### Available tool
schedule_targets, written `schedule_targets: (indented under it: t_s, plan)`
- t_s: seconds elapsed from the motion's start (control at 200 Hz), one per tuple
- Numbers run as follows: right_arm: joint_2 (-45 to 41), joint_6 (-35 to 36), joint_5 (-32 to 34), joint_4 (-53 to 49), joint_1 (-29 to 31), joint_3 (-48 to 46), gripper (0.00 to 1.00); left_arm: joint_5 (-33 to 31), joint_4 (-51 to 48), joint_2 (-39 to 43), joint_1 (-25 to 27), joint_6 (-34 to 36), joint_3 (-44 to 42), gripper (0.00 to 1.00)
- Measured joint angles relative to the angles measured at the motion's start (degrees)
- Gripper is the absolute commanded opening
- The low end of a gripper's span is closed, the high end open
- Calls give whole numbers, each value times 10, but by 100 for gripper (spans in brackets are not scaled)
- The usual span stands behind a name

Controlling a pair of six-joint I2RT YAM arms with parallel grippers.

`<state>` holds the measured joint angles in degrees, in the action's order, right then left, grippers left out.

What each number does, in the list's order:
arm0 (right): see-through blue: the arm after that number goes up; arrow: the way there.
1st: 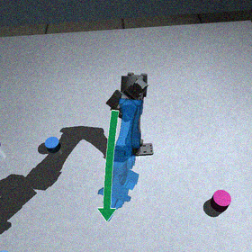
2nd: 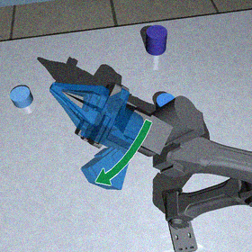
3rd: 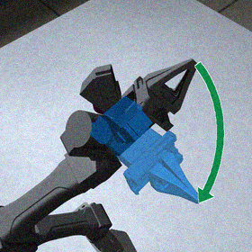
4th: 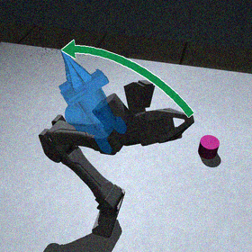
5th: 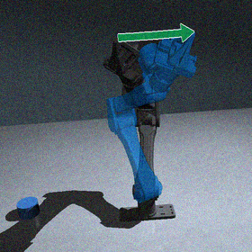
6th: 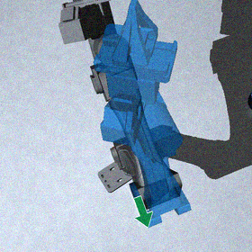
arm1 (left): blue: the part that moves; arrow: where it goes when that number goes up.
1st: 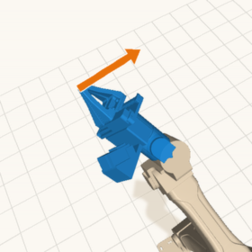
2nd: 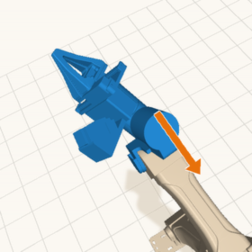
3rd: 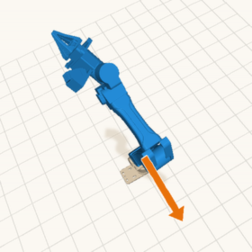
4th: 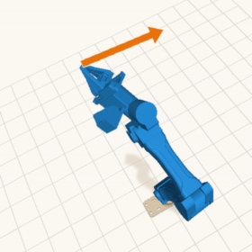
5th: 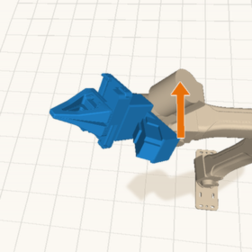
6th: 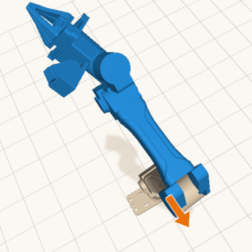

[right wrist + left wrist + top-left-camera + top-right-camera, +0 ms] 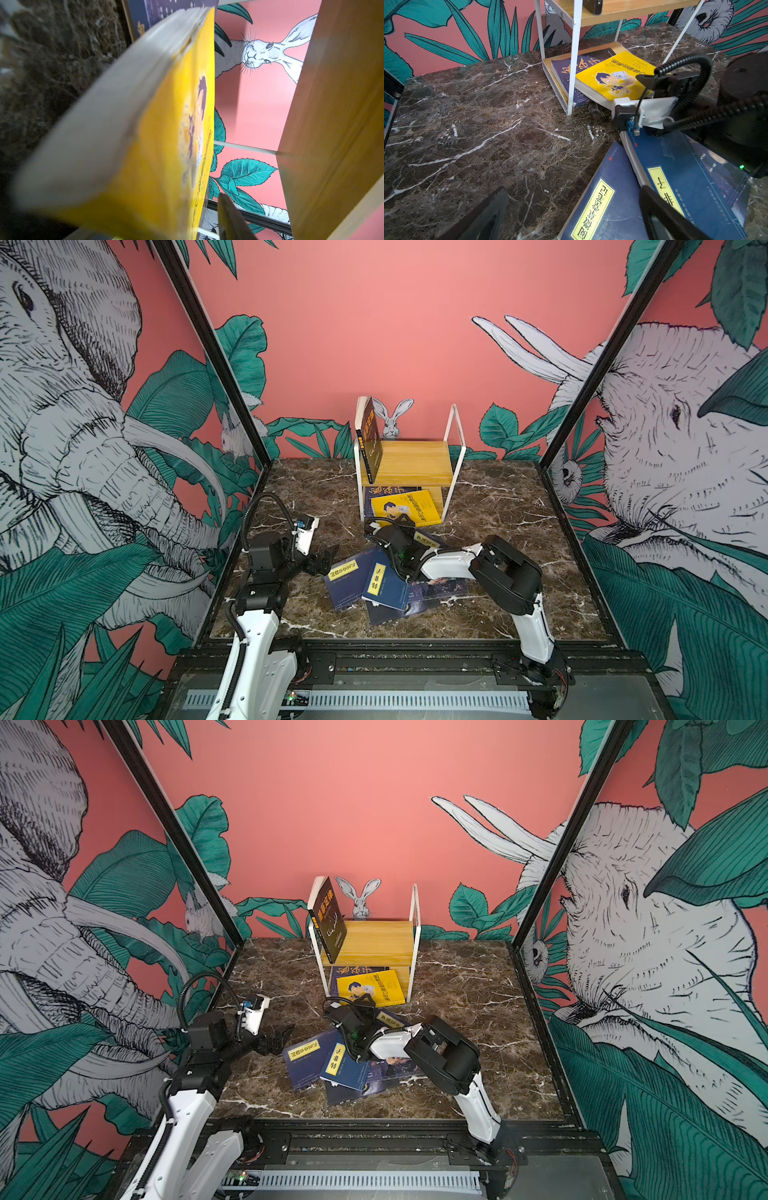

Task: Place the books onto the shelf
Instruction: 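Carry the yellow paperback with the right gripper onto the shelf's lower tier, then release the yellow paperback on the lower tier and raise the right gripper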

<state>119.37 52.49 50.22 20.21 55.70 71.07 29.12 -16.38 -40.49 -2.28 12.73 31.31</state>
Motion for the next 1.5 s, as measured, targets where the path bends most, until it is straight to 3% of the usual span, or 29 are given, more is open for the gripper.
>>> schedule_targets:
  t_s: [0.52,0.825,1.12,1.501]
  plan:
    - [22,7,-75,-93,-5,97,65,0,0,1,0,5,-1,100]
    - [34,-10,-98,-136,-12,115,86,1,0,1,0,5,-1,100]
    - [-22,-113,-160,-231,-23,93,89,5,0,1,3,5,-1,100]
    - [-117,-194,-199,-289,-45,25,89,5,0,1,3,5,-2,100]
